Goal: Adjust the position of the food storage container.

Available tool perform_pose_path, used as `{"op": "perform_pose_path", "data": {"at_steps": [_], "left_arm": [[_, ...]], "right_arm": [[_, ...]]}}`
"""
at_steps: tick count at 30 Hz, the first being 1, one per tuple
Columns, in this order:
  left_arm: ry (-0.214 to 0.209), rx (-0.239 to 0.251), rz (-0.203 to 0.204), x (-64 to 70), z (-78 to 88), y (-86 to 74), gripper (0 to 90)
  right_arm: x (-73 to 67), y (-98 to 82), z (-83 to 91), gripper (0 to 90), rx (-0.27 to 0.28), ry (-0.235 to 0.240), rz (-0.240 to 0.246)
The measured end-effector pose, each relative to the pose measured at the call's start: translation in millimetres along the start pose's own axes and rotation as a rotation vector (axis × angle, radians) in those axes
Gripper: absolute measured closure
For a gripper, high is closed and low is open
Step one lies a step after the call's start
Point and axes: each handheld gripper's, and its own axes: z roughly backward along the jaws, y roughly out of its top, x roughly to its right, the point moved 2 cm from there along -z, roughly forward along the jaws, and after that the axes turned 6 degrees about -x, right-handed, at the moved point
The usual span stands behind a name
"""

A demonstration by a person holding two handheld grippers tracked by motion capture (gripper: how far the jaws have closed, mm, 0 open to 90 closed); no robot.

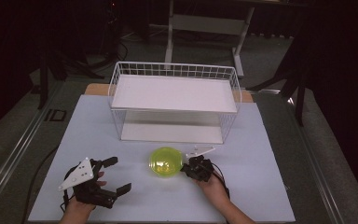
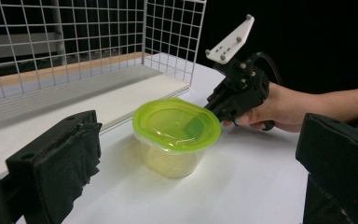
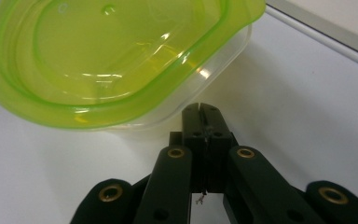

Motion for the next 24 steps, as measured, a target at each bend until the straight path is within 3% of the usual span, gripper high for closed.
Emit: {"op": "perform_pose_path", "data": {"at_steps": [7,13,18,19,22,24], "left_arm": [[0.001,0.000,0.004,-1.2,0.5,-0.3,0.8],[-0.004,-0.002,0.005,-1.0,-0.5,-0.7,0.8],[-0.006,-0.006,0.007,-2.0,-1.7,-1.2,0.8],[-0.009,-0.017,0.011,-2.3,-1.9,-0.9,0.8],[-0.027,-0.021,0.024,-1.9,-2.4,-0.9,0.8],[-0.041,-0.033,0.026,-0.8,-3.7,-0.9,0.8]], "right_arm": [[-5.3,2.8,-3.6,90.0,-0.005,0.000,0.027],[-7.0,1.4,-4.3,89.9,-0.003,0.017,0.011],[-8.3,0.3,-1.3,89.8,-0.005,0.025,0.026],[-9.9,-0.6,6.4,88.4,0.014,0.014,0.046],[-9.8,-2.6,14.2,86.0,0.021,0.004,0.047],[-10.5,-6.7,30.2,77.7,0.052,-0.006,0.057]]}}
